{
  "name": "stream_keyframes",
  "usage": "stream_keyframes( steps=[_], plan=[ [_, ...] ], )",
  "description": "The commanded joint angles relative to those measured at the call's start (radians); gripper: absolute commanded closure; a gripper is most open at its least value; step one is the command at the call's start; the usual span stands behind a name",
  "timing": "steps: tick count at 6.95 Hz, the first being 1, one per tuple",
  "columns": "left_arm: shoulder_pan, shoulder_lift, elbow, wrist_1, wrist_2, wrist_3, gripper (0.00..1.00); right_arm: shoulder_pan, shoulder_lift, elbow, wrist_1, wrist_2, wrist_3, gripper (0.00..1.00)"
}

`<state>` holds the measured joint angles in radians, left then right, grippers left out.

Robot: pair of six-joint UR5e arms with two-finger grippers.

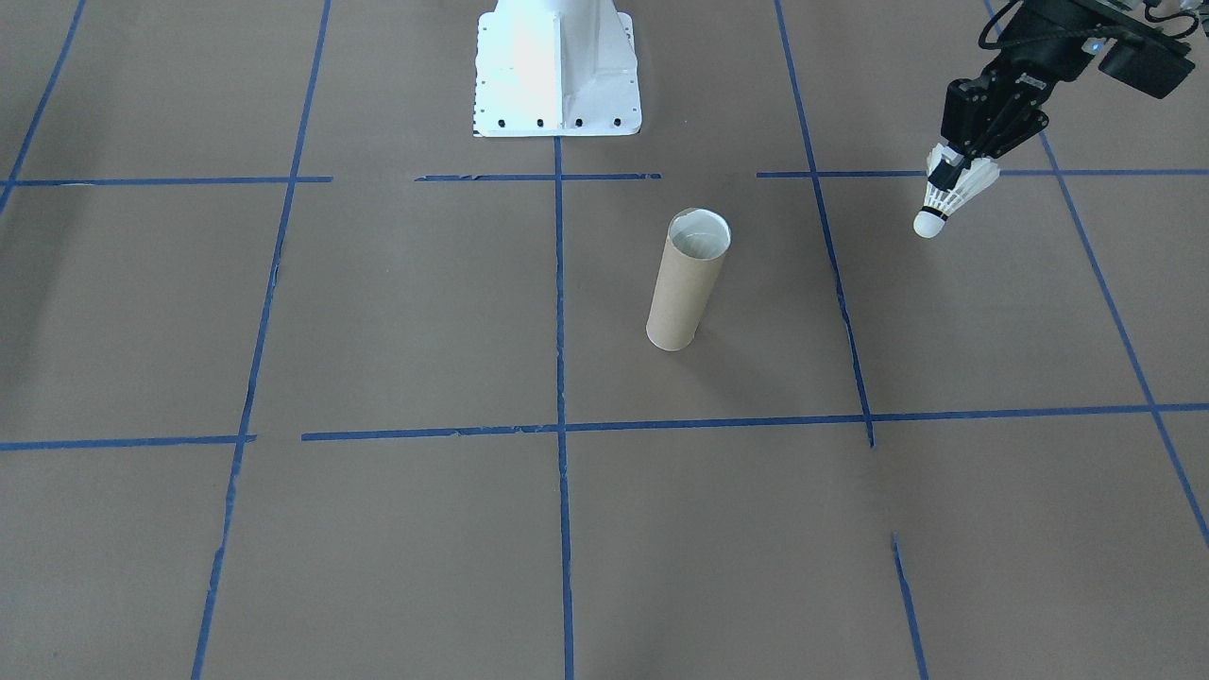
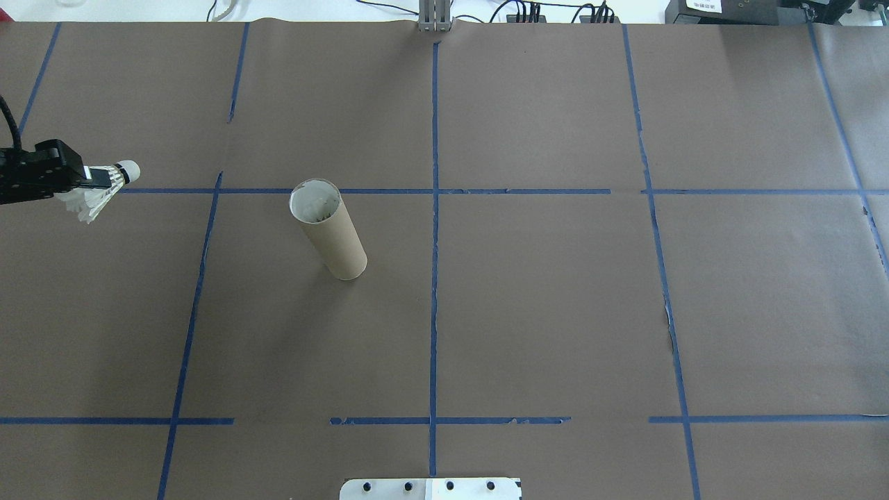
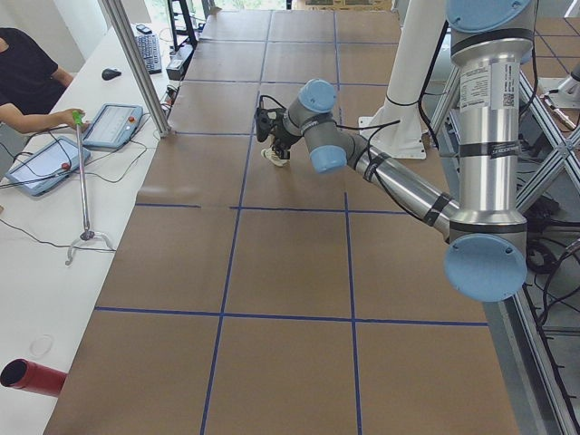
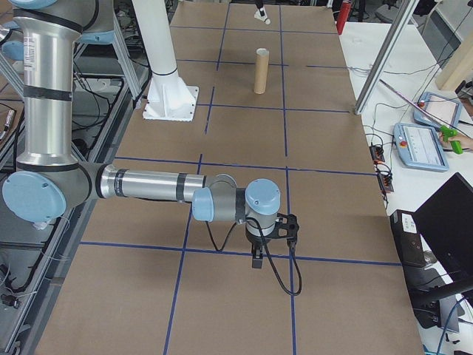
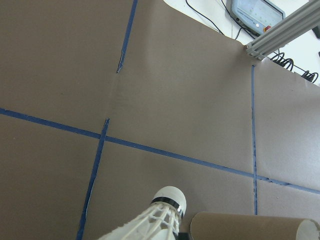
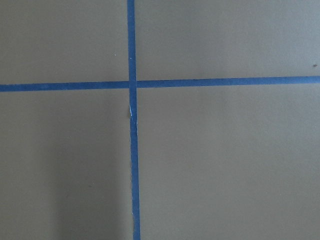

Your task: Collect badminton balls into bucket

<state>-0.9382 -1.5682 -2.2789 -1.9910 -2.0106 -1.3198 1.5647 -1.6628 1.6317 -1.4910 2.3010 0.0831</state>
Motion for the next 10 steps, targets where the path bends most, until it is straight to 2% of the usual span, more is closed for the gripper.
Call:
stream_keyframes(
  steps=[1,2,3,5,6,7,8,10],
  plan=[
    [0.115,-0.301,-0.1,0.553,0.116,0.04,1.0,0.0,0.0,-0.001,0.0,0.0,0.0,0.0],
    [0.189,-0.543,-0.093,0.911,0.183,0.059,1.0,0.0,0.0,0.0,0.0,0.0,0.0,0.0],
    [0.244,-0.669,-0.083,1.064,0.249,0.069,1.0,0.0,0.0,0.0,0.0,0.0,0.0,0.0],
    [0.272,-0.787,0.026,1.101,0.248,0.073,1.0,0.0,0.0,0.0,0.0,0.0,0.001,0.0],
    [0.272,-0.878,0.139,1.123,0.242,0.124,1.0,0.0,0.0,0.0,0.0,0.0,0.001,0.0],
    [0.272,-0.951,0.191,1.182,0.242,0.224,1.0,0.0,0.0,0.0,0.0,0.0,0.001,0.0],
    [0.272,-0.981,0.211,1.213,0.243,0.326,1.0,0.0,0.0,0.0,0.0,0.0,0.0,0.0],
    [0.277,-1.019,0.248,1.271,0.246,0.373,1.0,0.0,-0.002,0.0,0.0,0.0,0.001,0.0]
  ],
)
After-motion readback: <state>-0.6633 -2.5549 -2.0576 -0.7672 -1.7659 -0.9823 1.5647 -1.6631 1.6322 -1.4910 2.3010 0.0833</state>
